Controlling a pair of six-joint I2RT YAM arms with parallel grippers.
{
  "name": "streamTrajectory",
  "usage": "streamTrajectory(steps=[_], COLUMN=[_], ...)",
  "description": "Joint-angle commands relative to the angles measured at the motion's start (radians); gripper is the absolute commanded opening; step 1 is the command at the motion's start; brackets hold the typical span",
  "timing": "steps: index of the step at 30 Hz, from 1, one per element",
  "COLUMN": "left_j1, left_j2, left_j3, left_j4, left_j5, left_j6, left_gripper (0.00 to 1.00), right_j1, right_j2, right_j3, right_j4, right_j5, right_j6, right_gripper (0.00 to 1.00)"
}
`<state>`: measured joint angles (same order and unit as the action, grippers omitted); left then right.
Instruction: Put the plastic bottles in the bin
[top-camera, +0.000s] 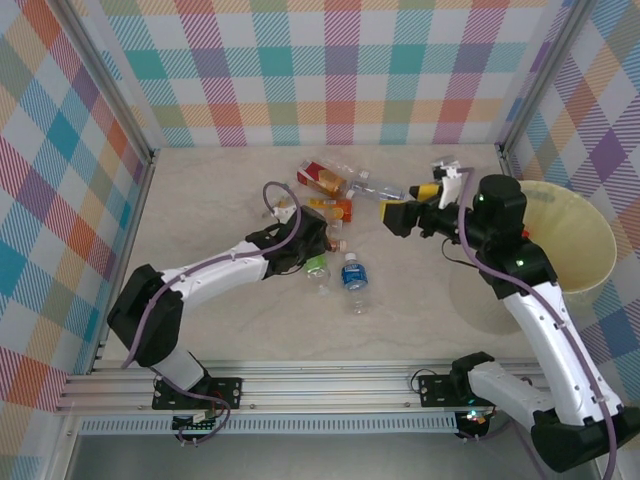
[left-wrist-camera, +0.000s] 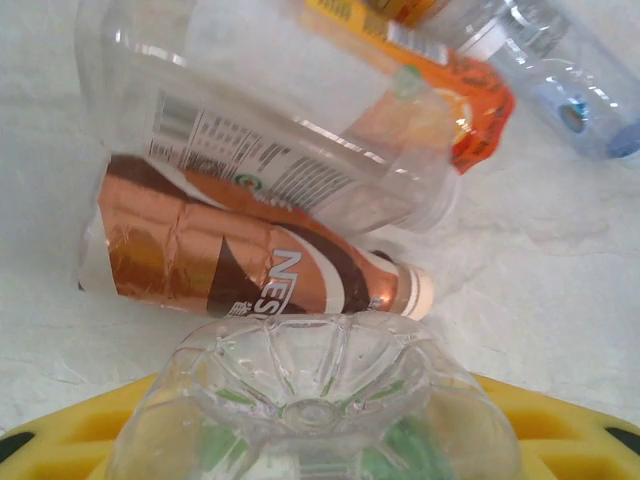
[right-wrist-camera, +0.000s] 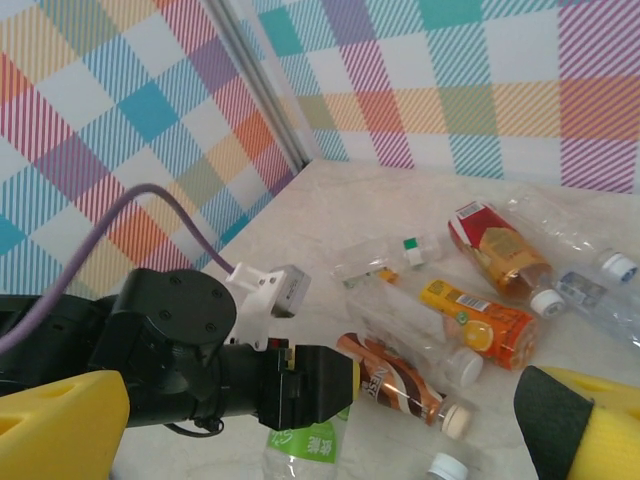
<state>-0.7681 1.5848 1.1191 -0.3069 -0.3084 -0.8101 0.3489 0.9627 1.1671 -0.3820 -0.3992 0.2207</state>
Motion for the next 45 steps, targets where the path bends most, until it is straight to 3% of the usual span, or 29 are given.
streamTrajectory(steps=[1,9,15,26,37,45], left_j1=[0.006,0.031,0.034,0.071,0.080,0.078], left_j2=[-0.063,-0.132,-0.152,-0.159,-0.124,-0.114], left_j3=[0.055,0.163,0.240,0.294,0.311,0.304], left_j4=[0.020,0.089,0.120,0.128,0.157,0.184], left_j5=[-0.016,0.096,0.193,0.215,0.259,0.264], left_j6=[0.108,0.241,0.309,0.249,0.175,0.164], left_gripper=[0.36,0.36,0.36,0.36,0.36,0.36], right_j1=[0.064,0.140,0.146,0.156,0.203,0.234], right_j2=[0.043,0.176,0.285,0.321,0.374,0.430], right_j3=[0.055,0.099,0.147,0.026,-0.001,0.031], right_j4=[0.005,0.021,0.011,0.222,0.357,0.341], right_j5=[0.064,0.026,-0.102,-0.243,-0.191,-0.129], right_j6=[-0.035,-0.005,0.045,0.062,0.107,0.089], right_gripper=[1.00,1.00,1.00,1.00,0.99,0.80])
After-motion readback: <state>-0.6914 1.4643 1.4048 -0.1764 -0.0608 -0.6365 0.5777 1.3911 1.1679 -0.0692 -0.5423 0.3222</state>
